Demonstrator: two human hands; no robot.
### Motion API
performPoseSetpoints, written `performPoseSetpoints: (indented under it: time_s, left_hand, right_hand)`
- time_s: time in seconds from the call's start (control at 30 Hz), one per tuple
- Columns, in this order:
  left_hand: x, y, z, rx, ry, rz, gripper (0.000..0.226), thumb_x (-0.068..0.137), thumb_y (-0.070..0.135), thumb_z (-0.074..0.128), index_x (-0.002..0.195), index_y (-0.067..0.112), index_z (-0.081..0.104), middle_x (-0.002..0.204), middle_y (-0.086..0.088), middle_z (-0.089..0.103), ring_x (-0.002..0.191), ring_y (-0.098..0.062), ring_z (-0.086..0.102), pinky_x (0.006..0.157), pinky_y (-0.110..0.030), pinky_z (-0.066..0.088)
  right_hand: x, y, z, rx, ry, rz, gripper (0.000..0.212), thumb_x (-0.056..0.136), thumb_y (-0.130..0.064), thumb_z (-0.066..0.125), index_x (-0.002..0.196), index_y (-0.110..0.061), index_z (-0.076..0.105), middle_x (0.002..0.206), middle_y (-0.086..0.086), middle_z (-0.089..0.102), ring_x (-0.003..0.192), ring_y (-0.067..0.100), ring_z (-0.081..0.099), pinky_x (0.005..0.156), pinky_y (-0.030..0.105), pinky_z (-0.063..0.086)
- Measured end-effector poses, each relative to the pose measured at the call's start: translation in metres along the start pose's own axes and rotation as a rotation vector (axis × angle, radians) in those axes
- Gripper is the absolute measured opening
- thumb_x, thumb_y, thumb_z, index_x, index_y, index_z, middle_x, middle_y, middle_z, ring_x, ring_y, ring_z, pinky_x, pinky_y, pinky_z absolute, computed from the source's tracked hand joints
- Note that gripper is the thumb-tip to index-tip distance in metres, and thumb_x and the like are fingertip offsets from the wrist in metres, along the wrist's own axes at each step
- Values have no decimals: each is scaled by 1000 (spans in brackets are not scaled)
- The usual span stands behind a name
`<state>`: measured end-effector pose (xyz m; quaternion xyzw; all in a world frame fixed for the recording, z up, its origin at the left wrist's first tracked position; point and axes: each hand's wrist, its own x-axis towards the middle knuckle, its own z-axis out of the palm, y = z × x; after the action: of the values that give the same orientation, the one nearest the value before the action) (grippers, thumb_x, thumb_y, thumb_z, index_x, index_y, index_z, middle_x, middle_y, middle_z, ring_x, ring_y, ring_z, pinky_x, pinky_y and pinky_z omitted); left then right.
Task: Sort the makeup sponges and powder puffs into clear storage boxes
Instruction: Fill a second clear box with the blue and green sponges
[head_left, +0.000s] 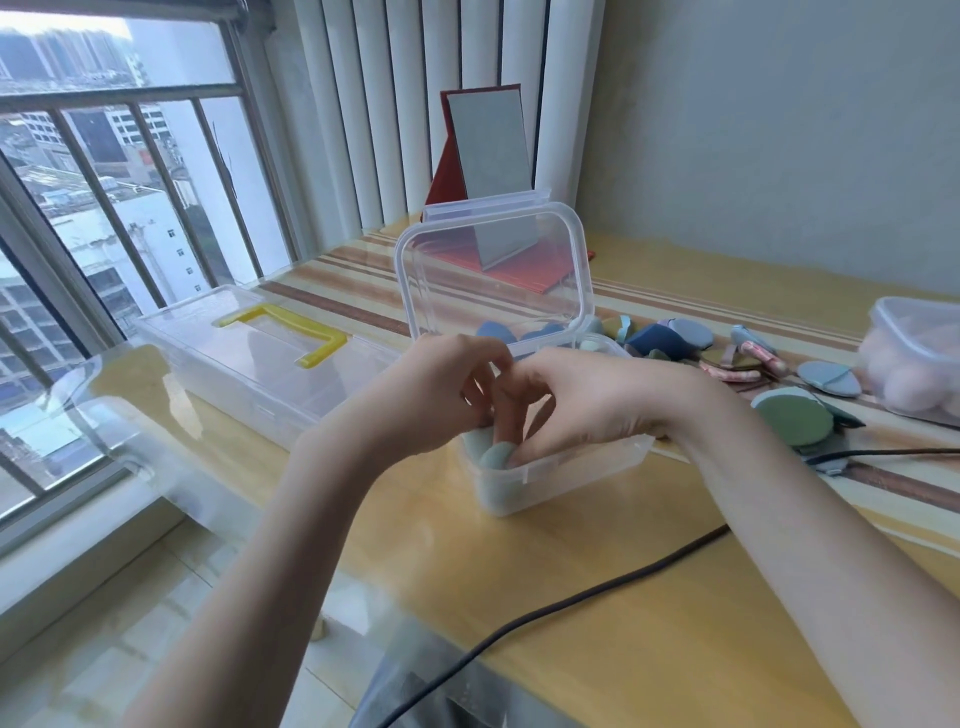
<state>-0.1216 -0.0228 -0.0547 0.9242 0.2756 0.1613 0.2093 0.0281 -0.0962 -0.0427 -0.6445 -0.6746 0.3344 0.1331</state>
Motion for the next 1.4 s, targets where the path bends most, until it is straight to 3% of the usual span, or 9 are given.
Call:
performPoseSetpoints:
  time_s: [0.2, 0.3, 0.5, 0.6, 0.7, 0.83, 1.03, 1.23, 1.4]
  left_hand:
    - [2, 3, -10, -42, -241, -40, 36, 72, 4, 74, 99, 22, 59, 92, 1, 69, 81, -7, 63, 80, -25, 53]
    - [8, 6, -13, -20, -370, -111, 52, 70, -3, 76, 111, 23, 58, 91, 6, 68, 81, -4, 63, 81, -24, 54]
    - [14, 18, 1, 315, -387, -52, 41, 73, -5, 68, 109, 12, 59, 86, 6, 63, 79, -12, 57, 73, -25, 50]
    - [10, 16, -10, 223, -402, -64, 43, 73, -6, 70, 111, 12, 60, 94, 3, 65, 83, -12, 58, 78, -25, 51]
    - [0, 14, -31, -15, -208, -24, 38, 78, -13, 60, 105, 13, 64, 96, 3, 67, 88, -8, 65, 80, -22, 54]
    - [-8, 14, -27, -15, 177, 15, 42, 77, -21, 46, 96, 11, 66, 89, 4, 67, 84, -9, 65, 77, -18, 53]
    - [-18, 8, -6, 20, 175, -9, 27, 81, -4, 58, 89, 20, 69, 82, 12, 69, 80, 3, 63, 75, -10, 49]
    - [-15, 8, -14, 102, -49, -52, 39, 78, -9, 51, 93, 21, 71, 90, 7, 72, 84, -4, 65, 75, -13, 50]
    - [-1, 8, -19, 265, -124, -44, 33, 79, 2, 65, 104, 25, 67, 102, 7, 60, 79, -2, 48, 63, -10, 38]
  right_hand:
    - [3, 1, 0, 4, -14, 79, 14, 75, -14, 79, 76, -23, 68, 78, -8, 72, 73, 8, 70, 53, 9, 47]
    - [-9, 6, -17, 135, -65, 109, 14, 80, -11, 76, 90, -20, 74, 84, -2, 76, 79, 13, 74, 68, 20, 58]
    - [0, 12, -11, 221, 54, 166, 17, 84, 4, 67, 98, -5, 72, 90, 12, 75, 77, 18, 74, 70, 28, 61]
    - [2, 10, -8, 201, 54, 194, 16, 85, 4, 66, 97, -5, 72, 91, 12, 75, 75, 17, 74, 67, 26, 61]
    - [1, 10, -9, 222, 57, 197, 20, 86, 2, 67, 102, -11, 68, 89, 12, 75, 75, 16, 74, 68, 27, 61]
    - [4, 8, -6, 223, 56, 198, 20, 86, -5, 70, 103, -15, 67, 89, 10, 75, 75, 16, 74, 69, 28, 61]
    - [6, 11, -3, 288, 1, 157, 27, 82, -5, 73, 103, -17, 65, 91, 6, 76, 77, 19, 74, 71, 30, 61]
    - [5, 8, -4, 306, -109, 148, 21, 90, -34, 66, 107, -22, 66, 93, -4, 76, 86, 11, 73, 74, 24, 59]
    - [7, -4, 5, 166, -7, 191, 51, 82, -65, 58, 99, -18, 71, 86, -5, 76, 76, 9, 73, 63, 23, 59]
